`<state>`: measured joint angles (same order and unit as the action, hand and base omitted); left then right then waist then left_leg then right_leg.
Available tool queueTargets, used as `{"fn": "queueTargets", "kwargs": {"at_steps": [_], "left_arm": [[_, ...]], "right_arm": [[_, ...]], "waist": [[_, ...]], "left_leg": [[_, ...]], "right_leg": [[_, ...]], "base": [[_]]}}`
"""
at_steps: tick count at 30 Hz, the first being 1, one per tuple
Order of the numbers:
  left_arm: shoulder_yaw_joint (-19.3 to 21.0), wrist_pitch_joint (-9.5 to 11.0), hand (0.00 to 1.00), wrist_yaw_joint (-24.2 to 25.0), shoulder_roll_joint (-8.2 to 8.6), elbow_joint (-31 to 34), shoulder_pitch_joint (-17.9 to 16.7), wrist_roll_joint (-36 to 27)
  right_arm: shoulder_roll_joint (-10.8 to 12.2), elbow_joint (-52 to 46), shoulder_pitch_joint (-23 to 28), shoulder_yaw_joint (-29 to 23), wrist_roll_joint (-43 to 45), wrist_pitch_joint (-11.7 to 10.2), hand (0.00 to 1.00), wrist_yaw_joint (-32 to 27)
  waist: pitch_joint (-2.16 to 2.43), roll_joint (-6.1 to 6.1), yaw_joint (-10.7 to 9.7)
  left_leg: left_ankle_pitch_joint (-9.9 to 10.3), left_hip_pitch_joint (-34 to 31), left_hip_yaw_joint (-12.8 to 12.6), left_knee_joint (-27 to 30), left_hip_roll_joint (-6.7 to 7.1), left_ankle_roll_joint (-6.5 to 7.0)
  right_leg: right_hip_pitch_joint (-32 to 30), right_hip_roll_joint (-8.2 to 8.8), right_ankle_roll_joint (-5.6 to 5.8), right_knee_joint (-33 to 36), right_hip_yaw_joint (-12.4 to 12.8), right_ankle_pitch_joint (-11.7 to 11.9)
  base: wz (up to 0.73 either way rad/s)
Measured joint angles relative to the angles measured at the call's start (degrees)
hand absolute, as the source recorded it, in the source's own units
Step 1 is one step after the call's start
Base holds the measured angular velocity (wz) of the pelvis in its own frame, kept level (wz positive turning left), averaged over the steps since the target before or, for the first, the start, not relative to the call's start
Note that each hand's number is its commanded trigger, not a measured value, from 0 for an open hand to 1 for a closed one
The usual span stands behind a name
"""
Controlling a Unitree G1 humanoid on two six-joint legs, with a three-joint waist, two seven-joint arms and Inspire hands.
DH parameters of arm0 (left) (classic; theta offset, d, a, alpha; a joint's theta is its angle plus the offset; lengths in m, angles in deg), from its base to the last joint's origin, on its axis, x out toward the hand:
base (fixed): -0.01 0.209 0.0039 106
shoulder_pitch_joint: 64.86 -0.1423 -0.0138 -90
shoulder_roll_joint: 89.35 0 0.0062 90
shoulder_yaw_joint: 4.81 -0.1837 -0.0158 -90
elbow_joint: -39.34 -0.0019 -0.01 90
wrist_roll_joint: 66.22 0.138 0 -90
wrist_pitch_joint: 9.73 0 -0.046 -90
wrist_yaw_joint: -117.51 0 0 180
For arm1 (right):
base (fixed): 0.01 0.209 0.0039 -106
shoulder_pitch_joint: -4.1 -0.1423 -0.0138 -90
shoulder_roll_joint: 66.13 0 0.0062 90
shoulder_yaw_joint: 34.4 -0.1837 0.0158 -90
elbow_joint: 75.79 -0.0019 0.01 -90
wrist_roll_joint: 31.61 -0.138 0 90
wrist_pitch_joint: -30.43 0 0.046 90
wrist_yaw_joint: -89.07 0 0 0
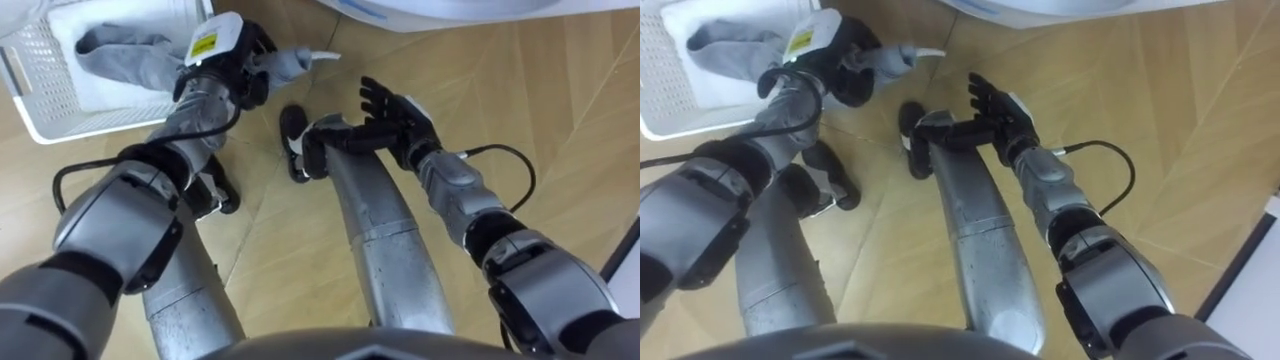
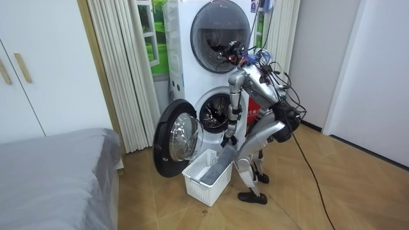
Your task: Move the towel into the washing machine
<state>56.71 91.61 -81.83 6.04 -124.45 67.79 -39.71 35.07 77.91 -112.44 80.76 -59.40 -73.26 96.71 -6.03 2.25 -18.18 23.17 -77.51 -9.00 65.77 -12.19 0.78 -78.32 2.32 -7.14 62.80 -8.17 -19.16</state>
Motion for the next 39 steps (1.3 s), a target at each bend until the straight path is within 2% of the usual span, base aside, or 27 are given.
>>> {"fn": "queueTargets", "kwargs": {"at_steps": [4,8,13,16,20,22,25,28,30,31,35,39], "left_arm": [[-1.7,0.0,1.0,2.3,-0.47,-0.6,-0.4,0.0],[-3.3,-0.1,1.0,5.8,-0.48,-0.5,-2.2,0.0],[-4.0,-0.1,1.0,8.3,-0.37,-0.8,-4.0,0.1],[-3.8,-0.1,1.0,8.9,0.03,-0.7,-4.7,0.1],[-3.1,0.0,1.0,8.6,1.01,-0.7,-5.1,0.0],[-3.2,0.0,1.0,8.4,1.29,-0.6,-5.2,0.0],[-3.1,0.0,1.0,7.1,2.03,0.1,-5.3,0.1],[-2.9,0.3,1.0,5.9,2.09,3.3,-6.1,0.0],[-1.6,0.8,1.0,5.6,2.31,5.5,-6.2,0.0],[-0.8,1.7,1.0,4.6,2.58,6.5,-6.2,-0.7],[-0.9,2.9,1.0,3.1,3.35,11.4,-6.9,-5.9],[-0.9,4.1,1.0,3.2,4.11,15.5,-7.5,-10.4]], "right_arm": [[0.0,0.1,-0.2,0.0,1.4,0.6,0.0,-1.2],[0.0,0.9,0.1,0.3,3.0,1.3,0.0,-1.3],[0.0,2.5,0.7,0.7,4.5,1.4,0.0,-1.5],[-0.1,3.5,1.0,0.6,5.5,2.3,0.0,-2.1],[-1.0,3.9,1.8,0.6,8.6,3.2,0.0,-2.8],[-1.5,4.0,1.8,0.6,10.3,3.4,0.0,-2.8],[-2.1,5.6,1.1,0.5,10.7,3.4,0.0,-2.7],[-2.9,5.6,1.3,0.5,10.9,3.2,0.0,-3.1],[-2.9,5.7,1.2,0.2,11.5,3.2,0.0,-3.2],[-2.8,5.6,1.3,0.2,11.8,3.3,0.0,-3.1],[-2.9,5.4,1.4,0.2,12.0,3.2,0.0,-2.5],[-2.9,5.3,1.2,0.4,12.0,3.1,0.0,-2.3]], "waist": [[0.18,0.72,-0.2],[0.2,0.76,-0.1],[0.2,0.75,0.6],[0.22,0.72,1.7],[0.22,0.64,4.6],[0.27,0.45,6.1],[0.2,0.15,7.7],[0.17,-1.38,9.5],[0.22,-1.92,9.9],[0.23,-2.22,10.2],[0.24,-2.48,10.4],[0.25,-2.5,10.8]], "left_leg": [[0.0,0.4,-0.1,-0.1,0.14,0.09],[0.0,3.7,-0.3,-2.1,1.05,0.06],[-0.2,7.5,-0.4,-4.3,1.35,0.02],[-0.3,10.6,-0.7,-6.1,1.53,0.06],[-0.7,15.3,-1.2,-8.7,1.95,0.16],[-1.0,16.8,-1.4,-9.7,2.07,0.34],[-2.0,19.6,-1.9,-12.2,3.13,0.77],[-2.5,22.2,-2.0,-13.9,3.32,1.11],[-3.0,24.1,-2.0,-15.4,4.12,1.46],[-3.4,25.3,-2.1,-16.5,4.58,1.62],[-4.9,28.7,-2.7,-20.3,6.43,2.36],[-5.2,29.5,-2.8,-21.1,6.95,2.67]], "right_leg": [[0.4,0.14,0.09,-0.2,0.0,0.0],[3.4,0.69,0.3,-1.4,0.2,0.0],[7.4,0.66,0.69,-3.7,0.0,0.1],[10.5,0.62,1.02,-5.6,0.1,0.3],[15.2,0.62,1.63,-8.3,0.3,0.6],[16.7,0.7,1.91,-9.4,0.3,0.8],[19.3,1.85,2.37,-10.7,0.3,1.0],[22.4,1.94,2.96,-13.0,0.0,1.5],[24.0,2.7,3.24,-13.8,-0.1,1.7],[25.1,2.96,3.57,-14.6,-0.1,1.9],[28.1,4.55,4.45,-16.6,-0.2,2.4],[29.1,5.02,4.85,-17.3,-0.3,2.6]], "base": [[0.0],[0.08],[0.01],[0.0],[0.0],[0.03],[0.19],[0.07],[0.14],[0.16],[0.17],[0.07]]}}
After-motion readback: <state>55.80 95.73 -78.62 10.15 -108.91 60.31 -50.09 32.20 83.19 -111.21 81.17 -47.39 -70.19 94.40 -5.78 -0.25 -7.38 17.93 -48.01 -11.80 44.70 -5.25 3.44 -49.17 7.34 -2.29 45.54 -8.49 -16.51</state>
